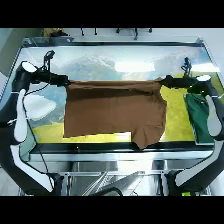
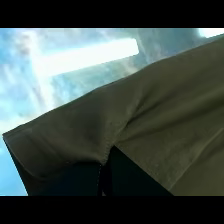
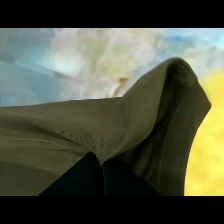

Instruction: Fold the shirts.

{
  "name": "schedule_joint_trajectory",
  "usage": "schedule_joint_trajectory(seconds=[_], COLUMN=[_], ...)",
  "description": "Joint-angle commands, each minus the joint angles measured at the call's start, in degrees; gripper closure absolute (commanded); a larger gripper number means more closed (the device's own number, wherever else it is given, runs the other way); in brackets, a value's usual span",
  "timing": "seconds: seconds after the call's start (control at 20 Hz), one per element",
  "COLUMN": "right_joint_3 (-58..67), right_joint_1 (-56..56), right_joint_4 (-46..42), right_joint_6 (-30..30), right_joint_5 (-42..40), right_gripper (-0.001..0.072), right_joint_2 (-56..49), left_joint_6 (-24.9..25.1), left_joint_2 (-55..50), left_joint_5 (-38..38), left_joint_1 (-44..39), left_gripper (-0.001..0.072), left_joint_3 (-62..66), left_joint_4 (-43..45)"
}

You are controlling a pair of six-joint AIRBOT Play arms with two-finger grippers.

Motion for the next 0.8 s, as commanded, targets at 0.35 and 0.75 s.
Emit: schedule_joint_trajectory(seconds=[0.35, 0.75], right_joint_3=[2.56, 2.58], right_joint_1=[0.96, 3.89], right_joint_4=[-11.3, -14.86], right_joint_6=[-1.4, -1.36], right_joint_5=[2.58, 1.03], right_gripper=[0.0694, 0.0692], right_joint_2=[-4.35, -4.07], left_joint_6=[-1.62, -5.14], left_joint_2=[-12.52, -12.72], left_joint_5=[-4.46, -6.67], left_joint_1=[-2.67, -6.19], left_gripper=[0.069, 0.0544], left_joint_3=[11.13, 11.17], left_joint_4=[6.75, 19.3])
